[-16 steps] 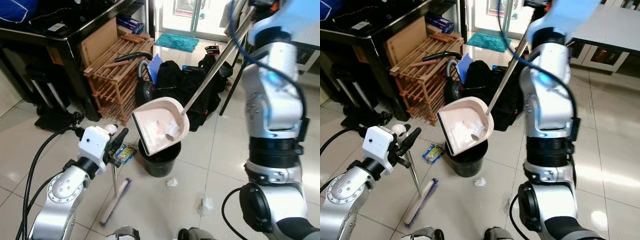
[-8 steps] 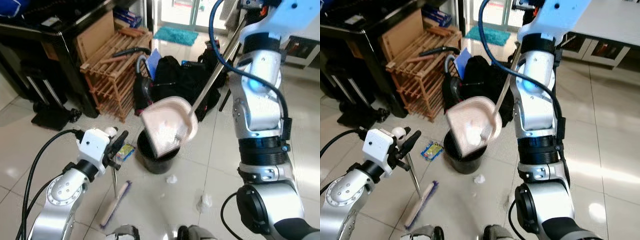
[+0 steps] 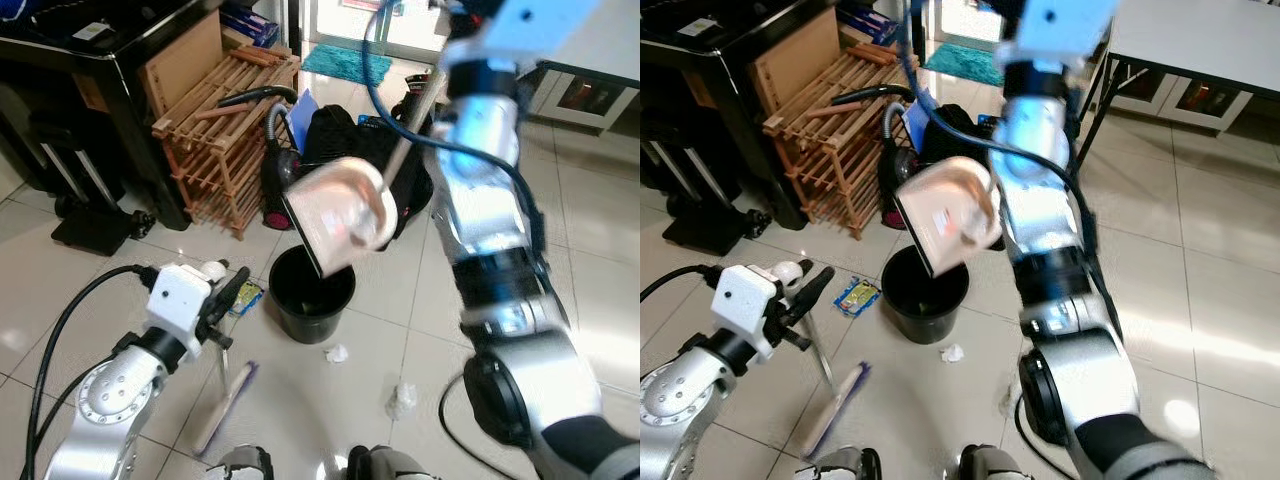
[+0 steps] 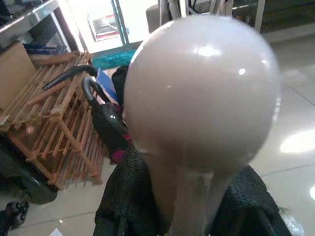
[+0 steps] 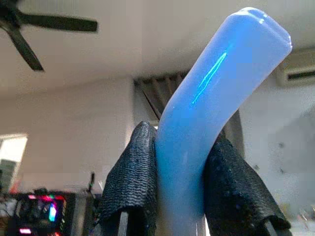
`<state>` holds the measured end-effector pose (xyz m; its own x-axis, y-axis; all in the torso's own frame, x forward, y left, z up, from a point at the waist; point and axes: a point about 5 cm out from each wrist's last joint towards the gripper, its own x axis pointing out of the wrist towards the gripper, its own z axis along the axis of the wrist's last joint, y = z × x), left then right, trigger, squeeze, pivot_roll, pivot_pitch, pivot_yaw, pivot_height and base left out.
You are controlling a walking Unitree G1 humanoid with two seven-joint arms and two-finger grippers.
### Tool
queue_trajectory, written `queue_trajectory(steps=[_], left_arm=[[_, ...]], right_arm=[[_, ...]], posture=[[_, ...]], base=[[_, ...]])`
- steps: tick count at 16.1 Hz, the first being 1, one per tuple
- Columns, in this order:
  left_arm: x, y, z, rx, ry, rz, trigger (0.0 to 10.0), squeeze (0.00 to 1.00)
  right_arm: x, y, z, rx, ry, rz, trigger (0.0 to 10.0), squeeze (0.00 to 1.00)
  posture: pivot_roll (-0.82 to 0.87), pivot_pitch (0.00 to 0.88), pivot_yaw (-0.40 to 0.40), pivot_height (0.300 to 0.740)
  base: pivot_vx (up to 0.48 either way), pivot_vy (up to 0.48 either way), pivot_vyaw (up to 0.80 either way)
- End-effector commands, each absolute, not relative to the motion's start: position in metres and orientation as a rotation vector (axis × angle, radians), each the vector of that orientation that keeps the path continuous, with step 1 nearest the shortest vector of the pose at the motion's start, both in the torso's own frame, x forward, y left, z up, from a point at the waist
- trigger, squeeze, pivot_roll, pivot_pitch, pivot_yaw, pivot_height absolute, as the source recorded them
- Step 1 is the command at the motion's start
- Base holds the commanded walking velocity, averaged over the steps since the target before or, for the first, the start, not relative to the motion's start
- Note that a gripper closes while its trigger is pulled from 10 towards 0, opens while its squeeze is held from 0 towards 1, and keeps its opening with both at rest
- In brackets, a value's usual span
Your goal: Sweep floor
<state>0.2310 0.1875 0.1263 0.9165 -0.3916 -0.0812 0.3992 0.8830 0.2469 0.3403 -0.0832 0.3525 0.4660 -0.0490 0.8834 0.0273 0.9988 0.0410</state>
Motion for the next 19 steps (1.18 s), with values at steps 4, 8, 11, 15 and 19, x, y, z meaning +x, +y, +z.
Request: queue_trajectory(steps=[4,8,11,15,19], left_arm=[[0.226,0.19,0.138,0.282,-0.007,-0.408,10.0,0.0],[0.224,0.189,0.138,0.28,-0.003,-0.406,10.0,0.0],[0.225,0.189,0.139,0.279,-0.002,-0.41,10.0,0.0],[0.225,0.189,0.14,0.28,0.0,-0.409,10.0,0.0],[0.228,0.186,0.137,0.24,0.031,-0.392,10.0,0.0]], right_arm=[[0.323,-0.045,0.377,-0.012,-1.284,0.103,10.0,0.0],[0.312,-0.026,0.372,-0.053,-1.348,0.191,10.0,0.0],[0.304,-0.013,0.365,-0.115,-1.413,0.245,10.0,0.0],[0.301,-0.008,0.362,-0.169,-1.449,0.277,10.0,0.0],[0.308,-0.018,0.359,-0.262,-1.412,0.214,10.0,0.0]], posture=[[0.06,0.189,-0.048,0.74],[0.06,0.192,-0.049,0.74],[0.06,0.196,-0.047,0.74],[0.06,0.198,-0.045,0.74],[0.05,0.196,-0.043,0.74]], base=[[0.0,0.0,0.0],[0.0,0.0,0.0],[0.0,0.0,0.0],[0.0,0.0,0.0],[0.0,0.0,0.0]])
